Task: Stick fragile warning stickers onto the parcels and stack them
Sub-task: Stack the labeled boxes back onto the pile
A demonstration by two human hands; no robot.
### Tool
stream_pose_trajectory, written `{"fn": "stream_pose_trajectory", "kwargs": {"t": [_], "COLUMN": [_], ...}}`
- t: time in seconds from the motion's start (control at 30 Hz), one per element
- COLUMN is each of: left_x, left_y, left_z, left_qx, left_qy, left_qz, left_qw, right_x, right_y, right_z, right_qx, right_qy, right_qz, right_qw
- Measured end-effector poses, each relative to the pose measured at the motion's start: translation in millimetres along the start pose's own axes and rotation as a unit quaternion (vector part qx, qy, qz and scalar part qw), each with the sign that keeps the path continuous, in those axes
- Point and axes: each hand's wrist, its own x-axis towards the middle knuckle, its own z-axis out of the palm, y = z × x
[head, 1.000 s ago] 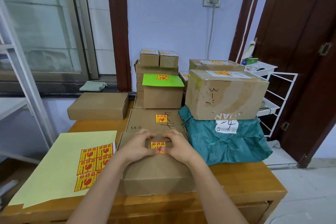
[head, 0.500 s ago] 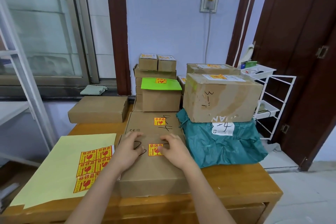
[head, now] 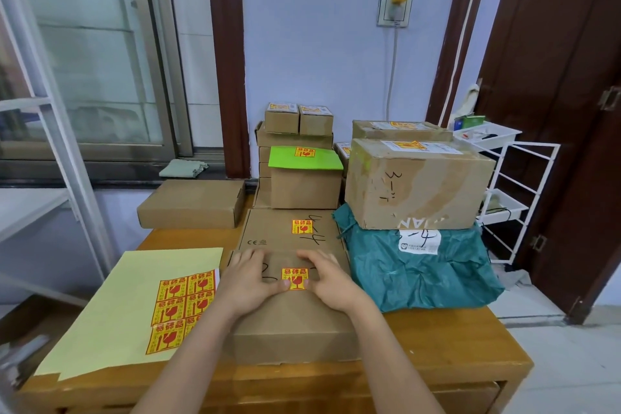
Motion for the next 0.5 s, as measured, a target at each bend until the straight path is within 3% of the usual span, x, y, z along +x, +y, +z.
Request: {"fn": "stream_pose_trajectory", "kwargs": {"t": [0.27, 0.5], "left_x": [0.5, -2.6], "left_y": [-1.3, -5.9], "left_z": [-3.9, -3.3], "left_qx": [-0.117, -0.173], "left_qy": [0.008, 0.048], "left_qz": [-0.004, -0.017], "left_qw": [0.993, 0.984], "right_x": [1.8, 7.3], "right_y": [1.1, 1.5], "right_z": [0.5, 4.2], "right_qx": [0.0, -0.01], "right_qy": [0.006, 0.056], "right_qz": [0.011, 0.011], "right_qw": [1.0, 0.998]}}
